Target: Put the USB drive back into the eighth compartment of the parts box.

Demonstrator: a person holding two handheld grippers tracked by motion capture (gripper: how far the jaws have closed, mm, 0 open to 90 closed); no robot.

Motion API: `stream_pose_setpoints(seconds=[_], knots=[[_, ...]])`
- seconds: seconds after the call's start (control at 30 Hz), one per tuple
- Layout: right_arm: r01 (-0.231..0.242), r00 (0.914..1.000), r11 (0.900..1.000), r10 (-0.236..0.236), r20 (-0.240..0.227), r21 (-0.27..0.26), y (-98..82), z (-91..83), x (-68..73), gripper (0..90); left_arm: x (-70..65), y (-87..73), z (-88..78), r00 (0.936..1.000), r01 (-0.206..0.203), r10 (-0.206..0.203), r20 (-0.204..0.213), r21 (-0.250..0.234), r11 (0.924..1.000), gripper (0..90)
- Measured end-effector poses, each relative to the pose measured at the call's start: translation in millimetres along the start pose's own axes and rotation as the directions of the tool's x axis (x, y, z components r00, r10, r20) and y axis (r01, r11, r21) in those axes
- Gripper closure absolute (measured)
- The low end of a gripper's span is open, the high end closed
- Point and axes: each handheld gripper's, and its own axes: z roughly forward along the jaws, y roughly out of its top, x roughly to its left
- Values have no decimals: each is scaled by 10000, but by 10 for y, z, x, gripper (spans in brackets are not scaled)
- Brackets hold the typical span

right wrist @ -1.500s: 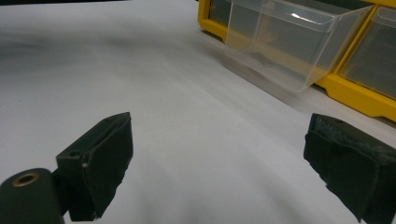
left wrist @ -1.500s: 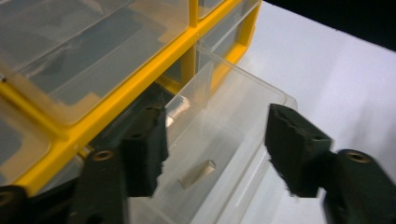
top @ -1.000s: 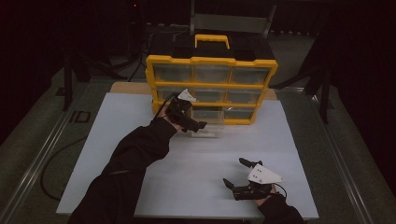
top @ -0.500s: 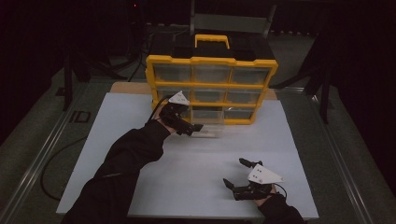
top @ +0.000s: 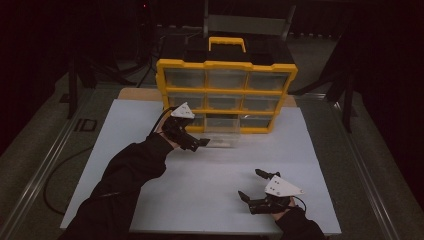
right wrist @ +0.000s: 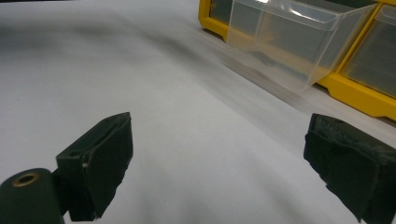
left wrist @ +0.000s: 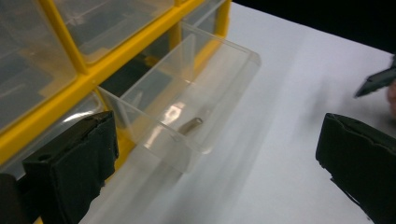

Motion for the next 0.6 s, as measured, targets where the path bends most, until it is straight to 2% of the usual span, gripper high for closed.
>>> stream_pose_setpoints(seconds=[0.17, 0.27, 0.6], knots=[[40, 10000, 10000, -40, 13, -15, 3, -2, -2, 86, -30, -75, -65, 9999, -120, 119, 124, 85, 9999, 3], [38, 10000, 10000, -38, 6, -38, 4, -1, -2, 86, -35, -128, -111, 9999, -16, 15, 157, 53, 10000, 3], [49, 10000, 10000, -49, 32, 33, 3, 6, 6, 86, -43, -334, -270, 10000, -51, 51, -19, 24, 10000, 3]])
